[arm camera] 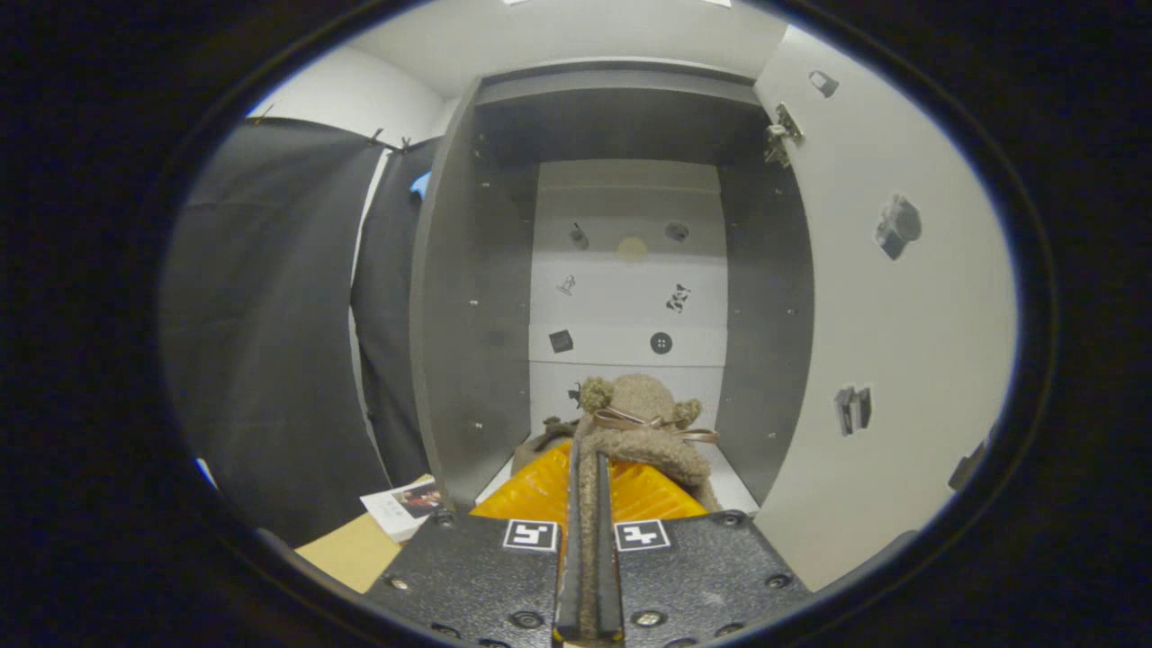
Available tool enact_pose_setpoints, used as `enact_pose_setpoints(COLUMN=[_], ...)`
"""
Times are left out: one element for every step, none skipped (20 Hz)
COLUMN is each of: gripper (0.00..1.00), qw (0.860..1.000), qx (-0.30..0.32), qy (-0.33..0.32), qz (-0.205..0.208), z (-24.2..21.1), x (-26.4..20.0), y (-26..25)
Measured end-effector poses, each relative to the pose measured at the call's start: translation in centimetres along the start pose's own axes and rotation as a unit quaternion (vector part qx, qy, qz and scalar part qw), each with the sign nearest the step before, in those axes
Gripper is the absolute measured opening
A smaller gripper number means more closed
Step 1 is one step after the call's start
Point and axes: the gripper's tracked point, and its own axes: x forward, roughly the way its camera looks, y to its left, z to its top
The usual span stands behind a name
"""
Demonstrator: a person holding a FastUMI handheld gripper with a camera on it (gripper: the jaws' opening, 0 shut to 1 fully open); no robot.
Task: Open the shoe cabinet door, grab the shoes and put them into the shoe cabinet, then close the shoe cabinet door.
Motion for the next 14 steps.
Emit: enact_pose_setpoints(gripper=[0.1,0.1,0.1,0.1,0.1,0.1,0.1,0.1,0.1,0.1,0.1,0.1,0.1,0.1], qw=[1.0,1.0,0.999,0.999,0.998,0.996,0.994,0.992,0.99,0.99,0.989,0.989,0.99,0.99], qx=[0.013,0.019,0.02,0.016,0.01,0.004,0.006,0.006,0.005,0.003,-0.006,-0.015,-0.023,-0.027], qy=[0.009,0.021,0.032,0.044,0.059,0.075,0.093,0.114,0.121,0.122,0.122,0.115,0.111,0.106], qz=[-0.001,-0.003,-0.007,-0.018,-0.031,-0.041,-0.052,-0.061,-0.073,-0.077,-0.083,-0.088,-0.09,-0.092], z=[0.4,0.5,0.2,-0.1,-0.8,-1.4,-2.4,-3.3,-3.7,-3.8,-3.9,-3.7,-3.6,-3.5], x=[1.6,3.1,4.7,6.3,8.0,9.5,10.8,12.1,13.3,14.6,15.5,16.4,17.3,18.0], y=[-0.3,-0.7,-1.3,-2.2,-3.0,-3.9,-4.5,-5.2,-6.2,-6.8,-7.4,-7.9,-8.1,-8.3])
